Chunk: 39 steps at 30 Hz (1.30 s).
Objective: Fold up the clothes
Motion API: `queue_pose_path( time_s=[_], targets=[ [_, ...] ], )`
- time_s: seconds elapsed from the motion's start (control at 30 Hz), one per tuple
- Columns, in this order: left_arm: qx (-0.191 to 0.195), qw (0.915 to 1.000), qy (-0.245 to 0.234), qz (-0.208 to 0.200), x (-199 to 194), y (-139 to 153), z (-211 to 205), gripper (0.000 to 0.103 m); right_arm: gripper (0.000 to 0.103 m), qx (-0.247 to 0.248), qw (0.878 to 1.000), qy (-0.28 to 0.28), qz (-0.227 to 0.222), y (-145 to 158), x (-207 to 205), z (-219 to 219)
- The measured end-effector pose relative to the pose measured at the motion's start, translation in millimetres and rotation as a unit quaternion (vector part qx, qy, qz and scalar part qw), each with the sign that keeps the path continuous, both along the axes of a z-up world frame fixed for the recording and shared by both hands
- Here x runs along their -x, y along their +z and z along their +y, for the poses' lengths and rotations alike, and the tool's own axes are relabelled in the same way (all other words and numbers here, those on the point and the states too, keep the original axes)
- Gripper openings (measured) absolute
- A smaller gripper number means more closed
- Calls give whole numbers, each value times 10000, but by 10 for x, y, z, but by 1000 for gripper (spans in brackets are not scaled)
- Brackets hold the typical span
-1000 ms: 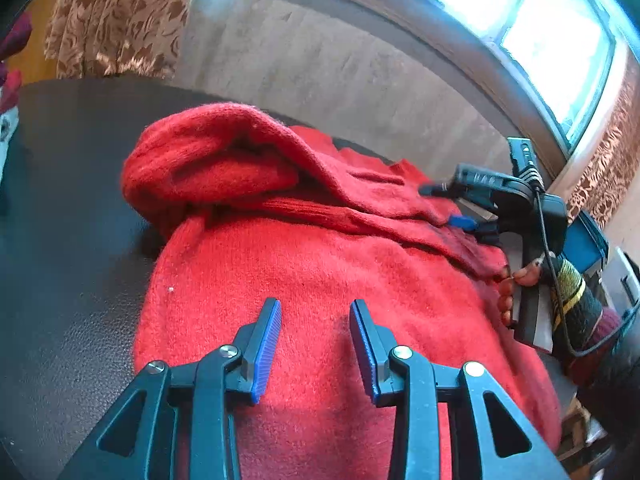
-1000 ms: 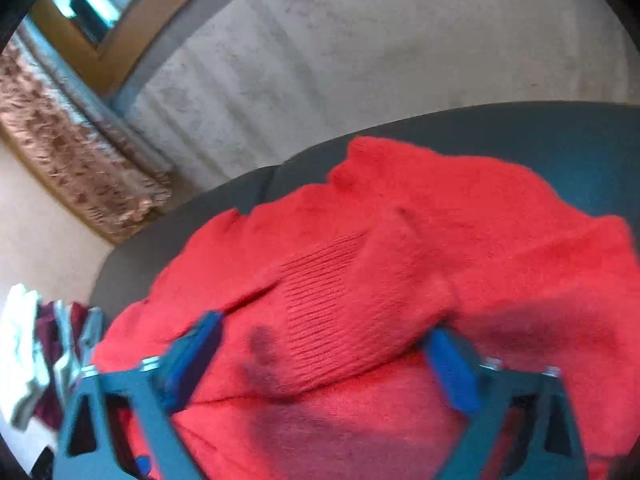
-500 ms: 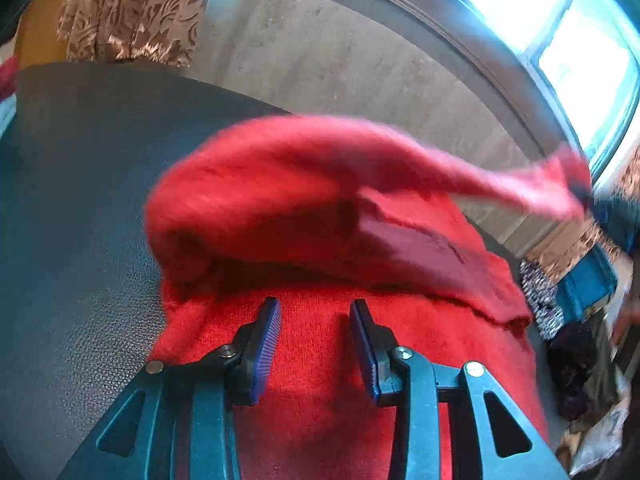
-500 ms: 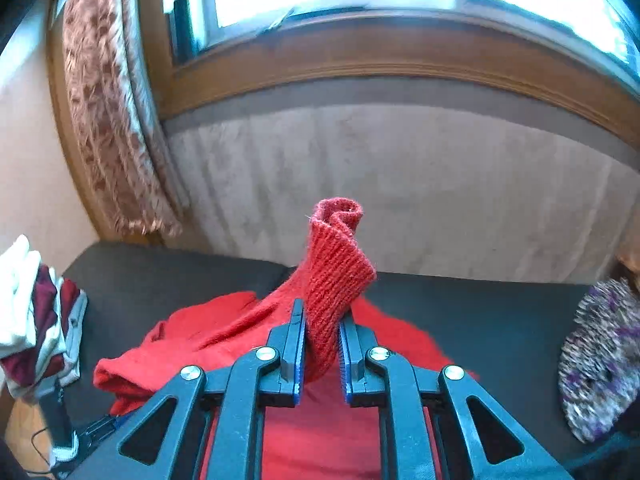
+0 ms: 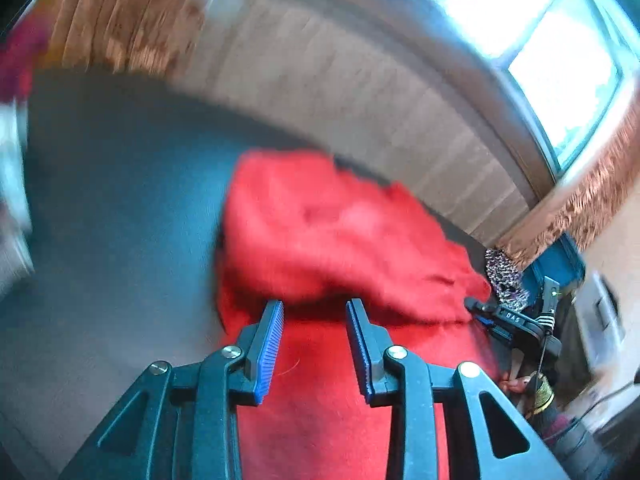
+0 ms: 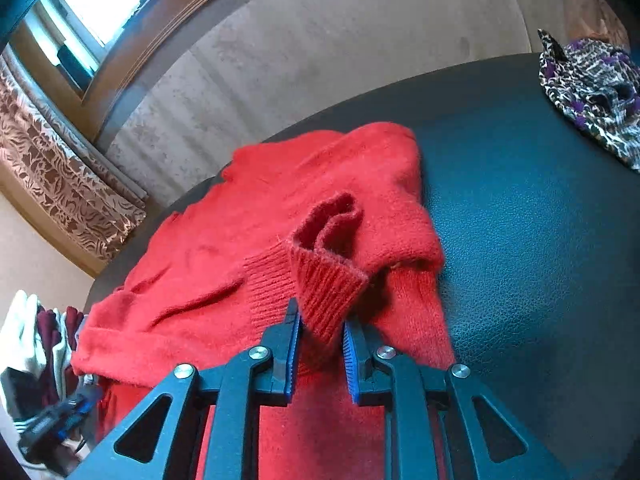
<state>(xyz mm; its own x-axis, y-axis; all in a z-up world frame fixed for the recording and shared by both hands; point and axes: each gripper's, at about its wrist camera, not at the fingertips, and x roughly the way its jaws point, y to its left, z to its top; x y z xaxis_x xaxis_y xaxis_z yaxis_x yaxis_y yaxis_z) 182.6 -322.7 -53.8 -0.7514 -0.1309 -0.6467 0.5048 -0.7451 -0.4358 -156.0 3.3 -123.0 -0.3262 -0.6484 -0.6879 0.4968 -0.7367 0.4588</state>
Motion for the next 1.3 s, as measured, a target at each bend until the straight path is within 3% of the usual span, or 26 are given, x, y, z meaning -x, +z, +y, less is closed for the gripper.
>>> queue_pose_path(
  time_s=[0.07,0.23,0.3,0.37,0.53,0.6,0.7,0.87,1.0,1.07,1.17,1.27,1.3],
  targets=[
    [376,9987,-200,-271,109,180,-140,33,21,36,10000,24,17,2,0,23],
    [368,9868,-892,-1304,783,269,-530,33,23,135,9999,39,21,-8,-8,73],
    [576,9746,-1191,-1806,1041,230,-530,34,25,186,9998,65,9,-11,-6,84],
    [1012,9557,-1490,-2328,1239,137,-496,35,28,251,9996,91,-18,-6,-3,120],
    [997,9235,-1924,-3165,1536,-274,-452,35,35,329,9993,158,-24,-9,-7,127],
    [918,9284,-1866,-3080,1504,-307,-469,33,38,332,9992,201,-10,-9,-6,85],
    [796,9437,-1613,-2776,1382,-271,-527,9,39,283,9993,236,35,0,-16,73],
    [557,9777,-963,-1781,967,-49,-633,6,35,-202,9982,437,361,125,-97,-87],
    [238,9958,-460,-754,668,211,-748,5,21,-96,9969,546,560,414,-109,-105],
    [92,9991,-266,-308,569,307,-805,5,21,60,9946,564,867,728,-110,-93],
    [-10,10000,28,-22,602,346,-889,5,21,153,9881,553,1428,1172,-127,-70],
    [-139,9996,252,-62,699,213,-916,5,21,52,9819,479,1831,1441,-83,-13],
    [-177,9993,318,-101,725,159,-918,5,22,44,9843,477,1698,1424,-21,4]
  ],
)
